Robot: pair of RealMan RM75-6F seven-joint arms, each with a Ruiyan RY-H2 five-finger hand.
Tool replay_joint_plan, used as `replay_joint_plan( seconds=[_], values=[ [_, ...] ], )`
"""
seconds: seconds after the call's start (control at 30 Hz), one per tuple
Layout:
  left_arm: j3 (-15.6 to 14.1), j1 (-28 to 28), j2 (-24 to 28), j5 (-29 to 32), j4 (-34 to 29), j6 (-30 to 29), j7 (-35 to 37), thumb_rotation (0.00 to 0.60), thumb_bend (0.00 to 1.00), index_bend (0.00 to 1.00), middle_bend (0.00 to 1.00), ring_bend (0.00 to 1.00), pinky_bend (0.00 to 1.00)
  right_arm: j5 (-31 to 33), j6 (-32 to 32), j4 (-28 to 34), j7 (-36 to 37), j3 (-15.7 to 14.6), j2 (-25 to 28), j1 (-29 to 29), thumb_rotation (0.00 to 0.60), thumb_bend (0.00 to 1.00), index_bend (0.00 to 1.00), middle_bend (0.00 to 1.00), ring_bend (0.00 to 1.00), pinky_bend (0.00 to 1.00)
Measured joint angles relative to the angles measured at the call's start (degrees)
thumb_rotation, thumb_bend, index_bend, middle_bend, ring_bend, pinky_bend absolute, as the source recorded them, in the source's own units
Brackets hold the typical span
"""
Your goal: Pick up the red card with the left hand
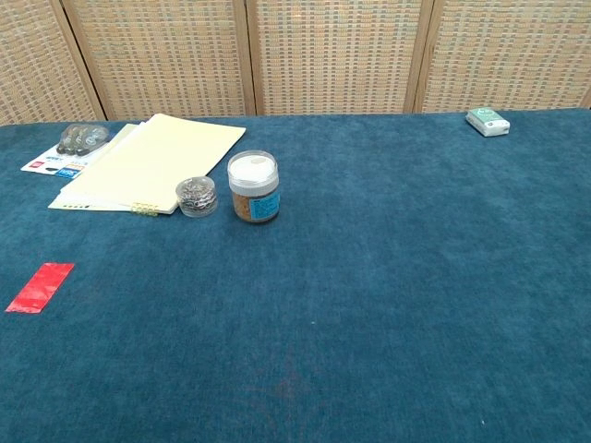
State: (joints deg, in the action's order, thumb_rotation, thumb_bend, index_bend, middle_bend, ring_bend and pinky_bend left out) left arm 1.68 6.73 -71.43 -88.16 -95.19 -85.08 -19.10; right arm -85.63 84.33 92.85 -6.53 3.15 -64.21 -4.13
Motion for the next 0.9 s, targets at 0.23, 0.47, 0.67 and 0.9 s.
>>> replay_joint_plan(
  seconds=[0.23, 0.47, 0.67, 0.9],
  values=[
    [0.4, 1.5, -1.4, 3.1, 1.4, 4.0, -1.9, 0.6, 0.25, 0.0, 0.0, 0.0, 0.0, 0.0, 0.0, 0.0, 0.1, 0.0, 0.1, 0.0, 0.6, 0.08, 0.0, 0.0, 0.0, 0.0],
    [1.2, 3.4, -3.4, 6.3, 4.3, 7.8, -3.5, 0.6, 0.25, 0.0, 0.0, 0.0, 0.0, 0.0, -0.1, 0.0, -0.2, 0.0, -0.1, -0.1, 0.6, 0.08, 0.0, 0.0, 0.0, 0.0],
    [1.8, 5.0, -5.0, 8.2, 6.3, 10.3, -5.1, 0.6, 0.25, 0.0, 0.0, 0.0, 0.0, -0.1, -0.1, 0.0, -0.1, 0.0, 0.0, -0.1, 0.6, 0.08, 0.0, 0.0, 0.0, 0.0],
    [2.1, 6.7, -7.0, 11.2, 8.5, 13.8, -7.9, 0.6, 0.25, 0.0, 0.0, 0.0, 0.0, 0.0, -0.2, -0.1, 0.5, 0.0, 0.0, -0.1, 0.6, 0.08, 0.0, 0.0, 0.0, 0.0]
  ],
)
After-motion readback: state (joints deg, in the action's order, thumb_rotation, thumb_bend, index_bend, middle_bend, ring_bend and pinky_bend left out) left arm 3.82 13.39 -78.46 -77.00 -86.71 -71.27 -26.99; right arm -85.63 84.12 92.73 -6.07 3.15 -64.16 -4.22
